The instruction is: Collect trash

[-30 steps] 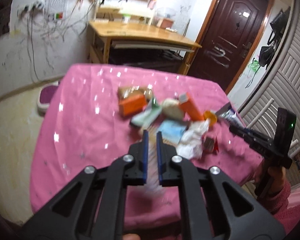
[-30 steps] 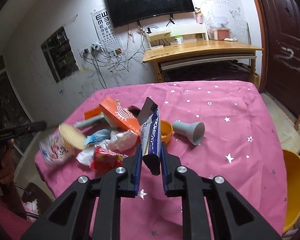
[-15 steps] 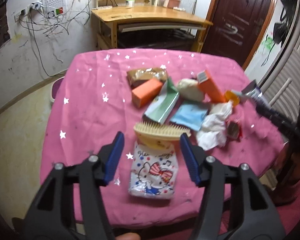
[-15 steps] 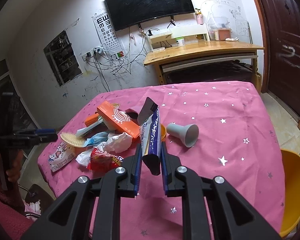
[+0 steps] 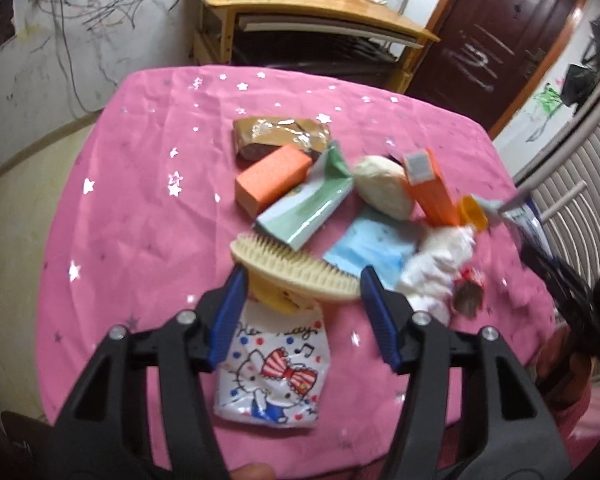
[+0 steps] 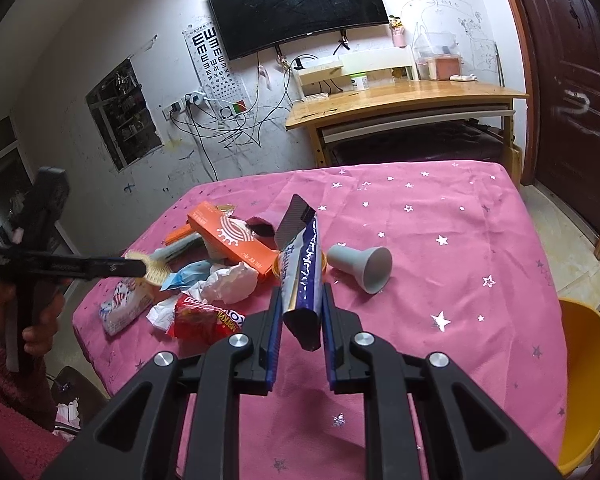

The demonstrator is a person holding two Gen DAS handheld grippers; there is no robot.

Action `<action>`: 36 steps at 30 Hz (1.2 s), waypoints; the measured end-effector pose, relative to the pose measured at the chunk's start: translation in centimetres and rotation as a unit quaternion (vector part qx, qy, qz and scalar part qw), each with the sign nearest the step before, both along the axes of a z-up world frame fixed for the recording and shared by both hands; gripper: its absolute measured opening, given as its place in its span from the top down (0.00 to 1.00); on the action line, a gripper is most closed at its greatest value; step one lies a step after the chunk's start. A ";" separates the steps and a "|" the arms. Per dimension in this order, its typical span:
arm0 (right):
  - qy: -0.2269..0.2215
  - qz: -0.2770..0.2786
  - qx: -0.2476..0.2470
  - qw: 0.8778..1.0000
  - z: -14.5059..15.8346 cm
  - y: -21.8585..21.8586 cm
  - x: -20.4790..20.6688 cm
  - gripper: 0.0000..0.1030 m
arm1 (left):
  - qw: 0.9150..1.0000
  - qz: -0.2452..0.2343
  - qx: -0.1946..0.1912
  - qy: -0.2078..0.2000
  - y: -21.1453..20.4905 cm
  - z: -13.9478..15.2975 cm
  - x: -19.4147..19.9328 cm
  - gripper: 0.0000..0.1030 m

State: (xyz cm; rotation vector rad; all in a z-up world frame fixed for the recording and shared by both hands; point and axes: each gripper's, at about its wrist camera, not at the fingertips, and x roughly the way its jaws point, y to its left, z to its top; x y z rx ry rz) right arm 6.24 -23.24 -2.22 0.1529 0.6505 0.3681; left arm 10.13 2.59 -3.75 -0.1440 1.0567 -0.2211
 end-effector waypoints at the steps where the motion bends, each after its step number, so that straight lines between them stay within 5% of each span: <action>1: -0.001 -0.001 0.001 1.000 0.1 -0.1 -0.1 0.89 | 1.000 0.003 0.003 0.009 -0.1 -0.2 0.8 0.46; 5: -0.007 -0.004 0.006 1.000 0.4 -0.7 -0.4 0.89 | 0.999 0.010 0.018 0.024 -0.5 -0.9 2.5 0.80; 10: -0.009 -0.008 0.012 1.000 0.6 -1.4 -0.3 0.89 | 1.000 0.011 0.016 0.008 -0.9 0.1 2.1 0.90; 16: -0.008 -0.012 0.020 1.000 0.5 -2.3 -0.2 0.89 | 1.000 0.013 -0.004 -0.014 -0.8 2.2 1.4 0.90; 22: -0.019 -0.027 0.024 0.999 1.1 -3.6 -0.6 0.89 | 0.997 -0.021 0.019 -0.074 -3.6 6.3 -0.1 0.90; 29: -0.029 -0.065 0.013 0.997 1.8 -6.3 -1.6 0.89 | 0.989 -0.102 0.024 -0.107 -11.6 8.4 0.6 0.90; 36: -0.019 -0.154 -0.001 0.988 1.1 -12.7 -4.3 0.89 | 0.975 -0.199 -0.017 -0.096 -22.8 7.8 2.2 0.90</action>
